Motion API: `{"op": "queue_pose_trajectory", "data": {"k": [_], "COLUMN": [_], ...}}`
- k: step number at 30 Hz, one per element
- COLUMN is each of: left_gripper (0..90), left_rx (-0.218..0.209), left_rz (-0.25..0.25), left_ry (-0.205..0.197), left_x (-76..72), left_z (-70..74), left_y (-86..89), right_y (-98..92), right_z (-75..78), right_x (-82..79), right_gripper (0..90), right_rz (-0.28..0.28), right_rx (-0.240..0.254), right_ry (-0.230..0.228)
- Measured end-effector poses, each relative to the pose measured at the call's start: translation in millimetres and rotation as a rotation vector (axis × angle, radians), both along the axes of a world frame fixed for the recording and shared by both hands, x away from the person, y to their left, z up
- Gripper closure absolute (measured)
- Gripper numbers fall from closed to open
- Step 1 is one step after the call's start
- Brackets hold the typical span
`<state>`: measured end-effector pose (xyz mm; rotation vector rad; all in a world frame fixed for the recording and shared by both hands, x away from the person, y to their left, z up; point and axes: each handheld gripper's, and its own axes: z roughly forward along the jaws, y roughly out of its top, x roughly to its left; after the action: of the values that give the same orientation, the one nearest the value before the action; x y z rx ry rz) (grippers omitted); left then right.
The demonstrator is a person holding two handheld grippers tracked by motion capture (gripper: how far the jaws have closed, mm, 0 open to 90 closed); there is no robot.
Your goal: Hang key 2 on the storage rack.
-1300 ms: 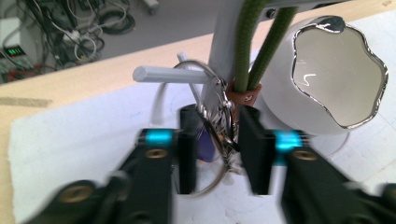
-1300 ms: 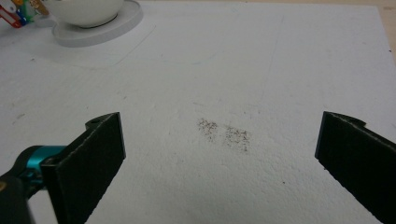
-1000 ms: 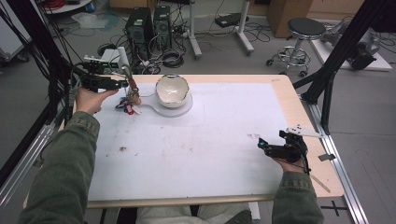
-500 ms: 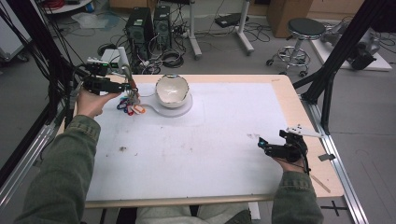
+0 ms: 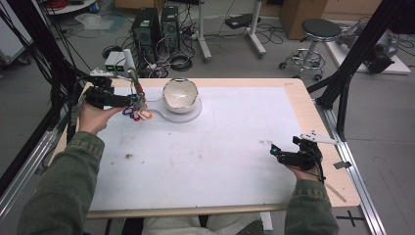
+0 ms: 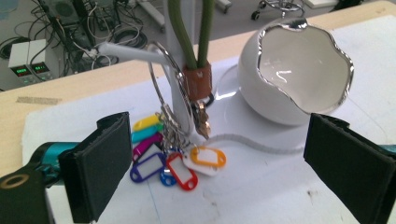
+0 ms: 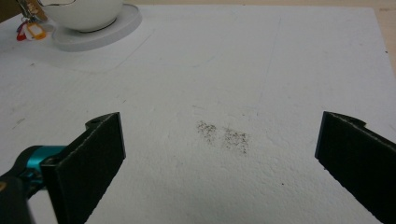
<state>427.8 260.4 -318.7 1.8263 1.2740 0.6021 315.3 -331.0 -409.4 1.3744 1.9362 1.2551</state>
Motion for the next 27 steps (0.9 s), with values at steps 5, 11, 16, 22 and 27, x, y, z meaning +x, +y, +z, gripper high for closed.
{"op": "queue_pose_trajectory", "data": {"k": [5,11,16,22,27], "left_gripper": [8.6,8.6,8.6,8.6,8.5], "left_rx": [-0.010,-0.019,-0.031,-0.058,-0.052], "left_rz": [-0.002,-0.005,-0.002,-0.015,-0.021], "left_ry": [-0.009,-0.017,-0.029,-0.035,-0.047], "left_x": [-12.1,-21.0,-28.9,-36.6,-44.3], "left_z": [-3.1,-7.2,-11.4,-18.3,-23.1], "left_y": [2.4,2.7,2.7,3.0,0.7], "right_y": [0.1,0.9,0.6,0.7,0.4], "right_z": [-0.2,0.0,-0.1,-0.2,-0.4], "right_x": [0.3,0.5,0.3,0.4,0.5], "right_gripper": [0.7,0.7,0.7,0.7,0.7], "right_rz": [0.000,0.000,-0.003,-0.001,-0.003], "right_rx": [0.001,0.005,0.003,0.004,0.003], "right_ry": [0.000,0.001,0.000,0.000,-0.002]}}
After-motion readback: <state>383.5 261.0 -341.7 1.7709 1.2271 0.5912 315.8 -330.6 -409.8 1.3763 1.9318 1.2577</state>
